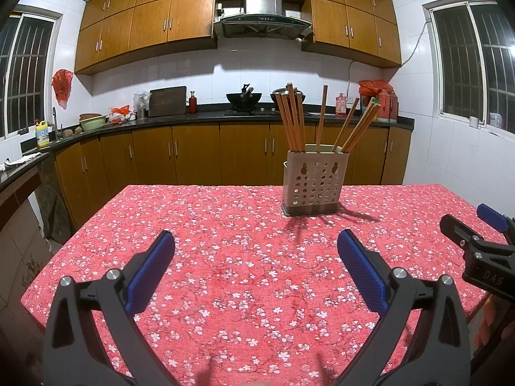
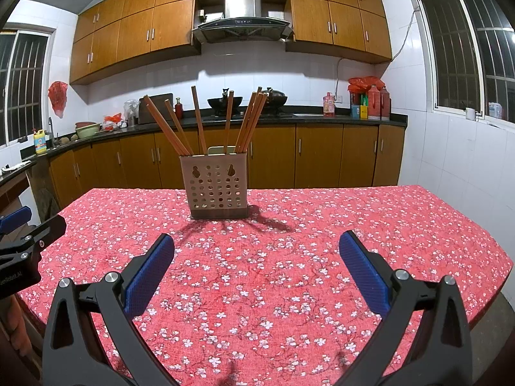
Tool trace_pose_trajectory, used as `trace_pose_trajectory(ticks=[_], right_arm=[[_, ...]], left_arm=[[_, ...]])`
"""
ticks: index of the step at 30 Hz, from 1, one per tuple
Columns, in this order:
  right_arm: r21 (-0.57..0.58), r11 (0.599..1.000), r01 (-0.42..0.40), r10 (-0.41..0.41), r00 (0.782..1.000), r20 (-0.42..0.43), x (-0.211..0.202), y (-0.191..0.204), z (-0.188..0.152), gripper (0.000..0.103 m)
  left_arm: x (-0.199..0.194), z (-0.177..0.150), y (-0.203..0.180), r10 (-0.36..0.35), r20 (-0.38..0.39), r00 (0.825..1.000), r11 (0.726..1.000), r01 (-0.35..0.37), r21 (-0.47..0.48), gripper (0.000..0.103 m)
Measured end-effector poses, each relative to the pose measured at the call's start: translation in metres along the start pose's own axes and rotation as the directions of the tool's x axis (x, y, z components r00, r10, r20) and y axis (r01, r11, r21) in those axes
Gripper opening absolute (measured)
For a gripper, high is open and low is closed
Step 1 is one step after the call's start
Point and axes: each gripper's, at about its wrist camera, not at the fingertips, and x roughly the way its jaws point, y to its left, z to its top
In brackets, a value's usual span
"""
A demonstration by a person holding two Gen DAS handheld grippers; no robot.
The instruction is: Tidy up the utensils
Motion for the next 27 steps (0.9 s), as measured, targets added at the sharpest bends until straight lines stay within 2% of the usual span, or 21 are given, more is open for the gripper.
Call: trace_pose_trajectory(ticks=[27], right_arm=[[0.006,1.000,0.000,0.000,1.000,-0.015,0.0029,0.0018,-0.0052,0.101]], left_arm=[[0.0033,-0.0033,-0.0024,-0.006,-0.006,1.000,1.000,0.006,0.003,0.099]])
